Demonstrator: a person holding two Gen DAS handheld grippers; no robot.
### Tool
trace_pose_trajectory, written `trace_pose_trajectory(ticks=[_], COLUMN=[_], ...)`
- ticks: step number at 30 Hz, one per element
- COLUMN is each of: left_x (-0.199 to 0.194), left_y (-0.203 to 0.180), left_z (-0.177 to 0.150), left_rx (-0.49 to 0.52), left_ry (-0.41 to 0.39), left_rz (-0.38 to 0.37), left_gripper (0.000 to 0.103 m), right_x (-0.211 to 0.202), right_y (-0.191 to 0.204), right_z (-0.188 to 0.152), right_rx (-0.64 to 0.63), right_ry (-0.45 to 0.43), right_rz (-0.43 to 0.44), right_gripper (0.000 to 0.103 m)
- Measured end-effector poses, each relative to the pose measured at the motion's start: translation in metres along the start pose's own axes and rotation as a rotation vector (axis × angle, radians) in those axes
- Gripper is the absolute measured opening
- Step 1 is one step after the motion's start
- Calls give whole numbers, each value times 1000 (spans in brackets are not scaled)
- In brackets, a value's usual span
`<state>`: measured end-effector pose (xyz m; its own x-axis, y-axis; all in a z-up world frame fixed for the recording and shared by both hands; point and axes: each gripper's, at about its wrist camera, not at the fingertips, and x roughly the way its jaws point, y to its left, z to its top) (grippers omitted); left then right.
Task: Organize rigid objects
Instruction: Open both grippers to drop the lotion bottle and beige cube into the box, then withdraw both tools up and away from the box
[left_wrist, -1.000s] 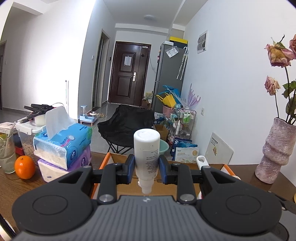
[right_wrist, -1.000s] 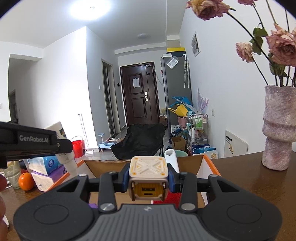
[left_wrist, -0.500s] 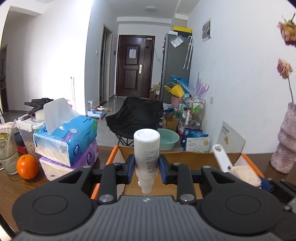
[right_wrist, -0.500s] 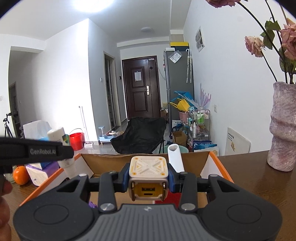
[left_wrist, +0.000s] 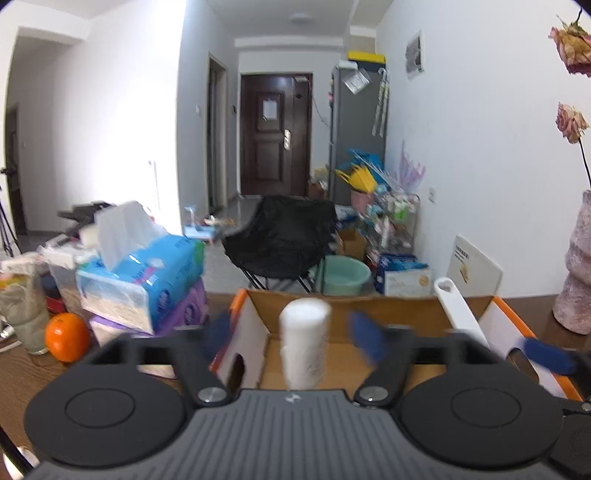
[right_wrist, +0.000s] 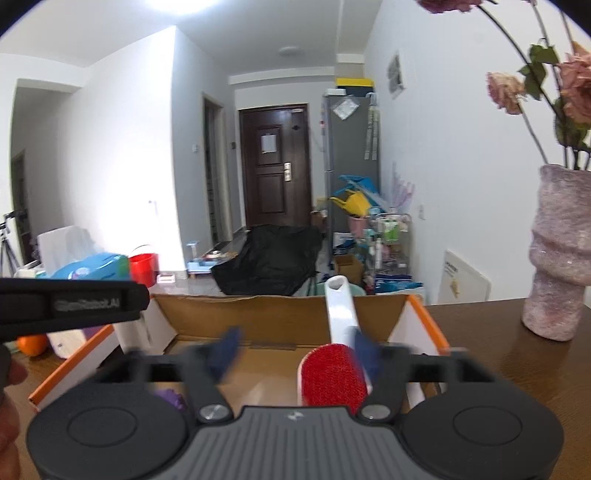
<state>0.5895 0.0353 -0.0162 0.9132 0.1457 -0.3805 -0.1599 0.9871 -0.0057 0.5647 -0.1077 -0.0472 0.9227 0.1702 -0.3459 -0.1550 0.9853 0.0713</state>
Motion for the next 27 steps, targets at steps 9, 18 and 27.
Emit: trace_pose_trajectory(ticks=[9, 18, 27], left_x=[-11, -17, -33], left_y=[10, 20, 25], left_z=[1, -2, -5], left_rx=[13, 4, 0], left_ry=[-12, 0, -7], left_rz=[61, 85, 80], left_gripper=[103, 103, 103], right_x=[-2, -11, -29], right_y=[-2, -1, -4], right_z=[-1, -3, -6], right_rx=[11, 5, -2], right_ry=[-17, -27, -38], right_rz=[-40, -39, -51], right_gripper=[103, 103, 103])
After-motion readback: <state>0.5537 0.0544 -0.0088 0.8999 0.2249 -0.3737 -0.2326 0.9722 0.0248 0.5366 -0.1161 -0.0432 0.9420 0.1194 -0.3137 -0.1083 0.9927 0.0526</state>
